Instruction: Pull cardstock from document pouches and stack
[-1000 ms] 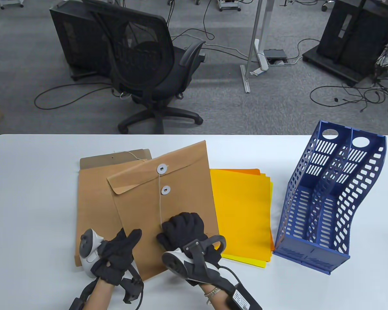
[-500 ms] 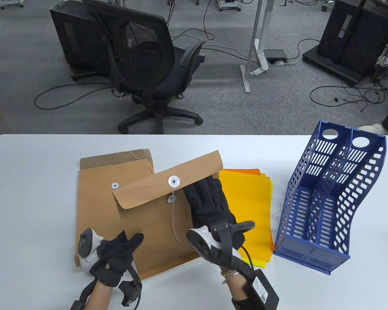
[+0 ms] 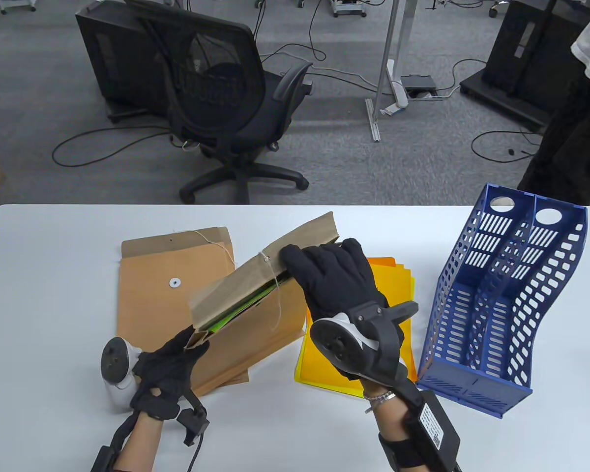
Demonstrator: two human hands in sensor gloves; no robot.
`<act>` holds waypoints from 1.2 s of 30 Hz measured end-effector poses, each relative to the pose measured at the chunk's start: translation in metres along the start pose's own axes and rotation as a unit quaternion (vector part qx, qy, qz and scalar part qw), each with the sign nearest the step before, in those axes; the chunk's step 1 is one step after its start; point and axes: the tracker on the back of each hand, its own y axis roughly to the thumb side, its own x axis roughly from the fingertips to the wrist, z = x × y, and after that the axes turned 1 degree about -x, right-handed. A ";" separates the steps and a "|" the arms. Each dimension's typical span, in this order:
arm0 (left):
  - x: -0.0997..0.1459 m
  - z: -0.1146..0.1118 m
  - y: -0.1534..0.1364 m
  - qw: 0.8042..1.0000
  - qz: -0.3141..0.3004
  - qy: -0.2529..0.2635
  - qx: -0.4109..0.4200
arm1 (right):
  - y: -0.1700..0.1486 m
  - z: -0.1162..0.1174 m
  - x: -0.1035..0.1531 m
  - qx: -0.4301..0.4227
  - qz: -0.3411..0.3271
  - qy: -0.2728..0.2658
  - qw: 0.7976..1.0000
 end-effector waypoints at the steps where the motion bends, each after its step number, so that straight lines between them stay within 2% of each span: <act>1: -0.001 0.002 -0.001 1.000 0.006 -0.001 0.006 | 0.000 0.001 -0.003 0.002 -0.001 0.013 1.000; 6: -0.003 0.007 -0.008 1.000 0.011 -0.001 0.012 | 0.002 0.010 -0.006 0.006 0.001 0.025 1.000; 10: 0.001 0.008 -0.016 1.000 0.014 0.000 0.026 | 0.000 0.019 -0.007 -0.002 -0.019 0.064 0.998; 15: 0.003 0.012 -0.013 1.000 0.014 -0.007 0.005 | -0.001 0.024 -0.013 -0.025 -0.037 0.140 0.989; 19: 0.004 0.009 -0.013 1.000 0.007 -0.020 0.001 | 0.008 0.024 -0.022 -0.034 -0.047 0.205 0.977; 23: 0.004 0.007 -0.012 1.000 0.002 -0.027 -0.002 | 0.023 0.023 -0.030 0.018 -0.061 0.254 0.965; 27: 0.004 0.007 -0.013 0.999 -0.002 -0.031 0.009 | 0.042 0.028 -0.038 0.053 -0.088 0.315 0.943; 31: 0.005 0.009 -0.016 1.000 0.002 -0.026 0.014 | 0.055 0.038 -0.042 0.085 -0.100 0.346 0.929; 36: 0.005 0.010 -0.018 0.999 0.003 -0.033 0.022 | 0.054 0.046 -0.043 0.033 -0.108 0.382 0.917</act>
